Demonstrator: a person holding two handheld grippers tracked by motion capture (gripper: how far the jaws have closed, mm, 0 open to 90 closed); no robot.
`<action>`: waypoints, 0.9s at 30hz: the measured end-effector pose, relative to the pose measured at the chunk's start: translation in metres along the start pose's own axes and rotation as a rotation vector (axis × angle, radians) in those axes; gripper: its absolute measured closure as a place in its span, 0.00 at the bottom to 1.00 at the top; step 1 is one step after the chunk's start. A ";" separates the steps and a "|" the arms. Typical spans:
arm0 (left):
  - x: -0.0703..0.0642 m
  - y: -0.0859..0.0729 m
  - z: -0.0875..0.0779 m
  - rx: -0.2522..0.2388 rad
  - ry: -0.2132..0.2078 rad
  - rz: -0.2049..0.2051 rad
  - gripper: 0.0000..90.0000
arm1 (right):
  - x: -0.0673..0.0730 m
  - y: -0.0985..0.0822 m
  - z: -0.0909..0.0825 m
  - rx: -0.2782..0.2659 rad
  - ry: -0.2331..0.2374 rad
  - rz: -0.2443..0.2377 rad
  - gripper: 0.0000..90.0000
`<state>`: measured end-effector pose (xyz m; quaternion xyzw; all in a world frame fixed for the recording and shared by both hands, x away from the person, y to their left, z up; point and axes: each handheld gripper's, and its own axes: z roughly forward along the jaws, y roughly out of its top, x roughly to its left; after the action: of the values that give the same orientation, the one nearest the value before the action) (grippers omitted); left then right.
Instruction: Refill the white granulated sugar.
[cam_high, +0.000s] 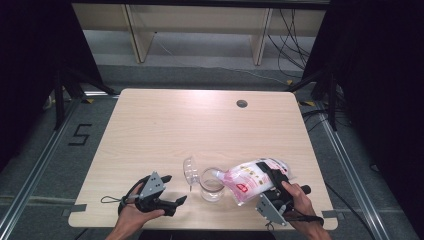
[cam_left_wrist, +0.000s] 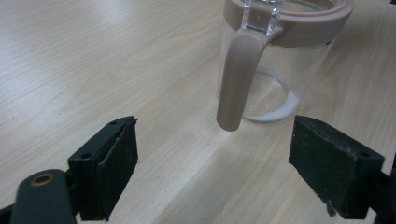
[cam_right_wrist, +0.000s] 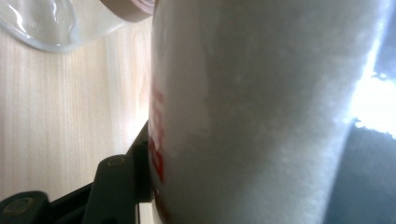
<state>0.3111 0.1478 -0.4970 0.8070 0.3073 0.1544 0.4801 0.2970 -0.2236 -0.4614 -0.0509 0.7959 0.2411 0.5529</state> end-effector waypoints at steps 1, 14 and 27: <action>0.000 0.000 -0.001 0.005 0.008 0.009 0.17 | -0.001 0.000 -0.001 -0.002 -0.007 -0.015 0.50; 0.000 0.000 0.000 0.011 0.003 0.009 0.17 | -0.008 0.010 -0.003 0.034 -0.041 -0.194 0.51; 0.001 0.000 0.000 0.009 0.004 0.037 0.17 | -0.007 0.015 0.000 0.065 -0.058 -0.342 0.51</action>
<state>0.3122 0.1482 -0.4967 0.8143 0.2939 0.1636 0.4731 0.2940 -0.2119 -0.4505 -0.1607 0.7668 0.1190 0.6099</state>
